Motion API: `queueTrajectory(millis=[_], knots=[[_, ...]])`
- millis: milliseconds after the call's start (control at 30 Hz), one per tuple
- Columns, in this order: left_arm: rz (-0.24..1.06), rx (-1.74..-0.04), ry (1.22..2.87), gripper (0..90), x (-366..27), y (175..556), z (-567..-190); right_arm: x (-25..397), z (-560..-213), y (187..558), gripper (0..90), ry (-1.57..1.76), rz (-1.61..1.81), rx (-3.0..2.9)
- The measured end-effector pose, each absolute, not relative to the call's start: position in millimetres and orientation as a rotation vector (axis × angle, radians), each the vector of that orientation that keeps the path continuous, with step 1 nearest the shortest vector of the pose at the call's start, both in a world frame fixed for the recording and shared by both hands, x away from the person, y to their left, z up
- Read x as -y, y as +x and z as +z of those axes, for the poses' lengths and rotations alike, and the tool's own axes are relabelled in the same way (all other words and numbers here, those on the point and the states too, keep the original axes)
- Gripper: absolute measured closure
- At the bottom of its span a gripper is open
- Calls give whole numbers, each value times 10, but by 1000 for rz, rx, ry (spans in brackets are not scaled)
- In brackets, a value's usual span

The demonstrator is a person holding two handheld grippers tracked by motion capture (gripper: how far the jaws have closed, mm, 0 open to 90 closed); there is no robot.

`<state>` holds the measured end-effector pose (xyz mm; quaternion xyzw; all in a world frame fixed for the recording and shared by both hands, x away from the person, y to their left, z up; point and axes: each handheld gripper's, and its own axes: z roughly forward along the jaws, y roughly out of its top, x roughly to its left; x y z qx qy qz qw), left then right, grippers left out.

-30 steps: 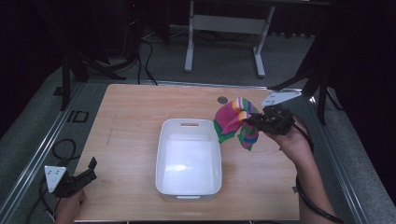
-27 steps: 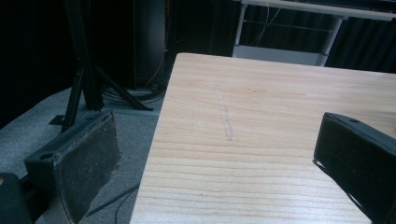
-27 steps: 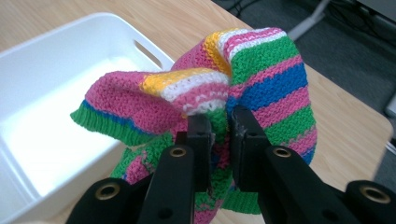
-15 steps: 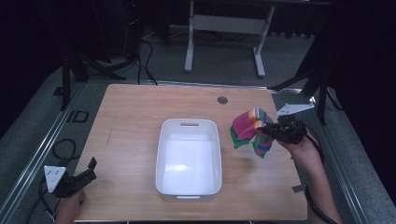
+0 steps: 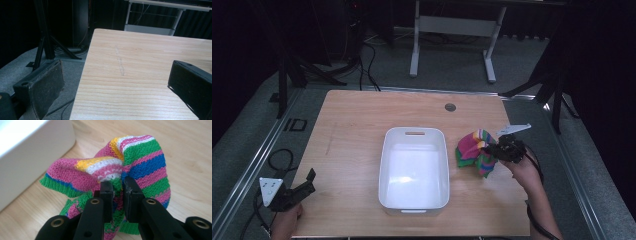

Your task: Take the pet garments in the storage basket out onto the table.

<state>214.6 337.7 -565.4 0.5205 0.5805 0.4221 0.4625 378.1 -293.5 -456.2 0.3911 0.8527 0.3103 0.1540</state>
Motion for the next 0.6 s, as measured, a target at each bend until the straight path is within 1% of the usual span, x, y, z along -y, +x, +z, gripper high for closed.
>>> queueTrajectory(millis=[400, 533, 600], knots=[[1039, -1425, 1281, 9, -3375, 2144, -5654, 2844, -5162, 3948, 791, 1239, 866, -2473], [1038, -1426, 1281, 9, -3375, 2144, -5654, 2852, -5230, 3963, 782, 1264, 875, -2465], [1038, -1426, 1281, 9, -3376, 2144, -5654, 2847, -5207, 3956, 736, 1255, 869, -2469]])
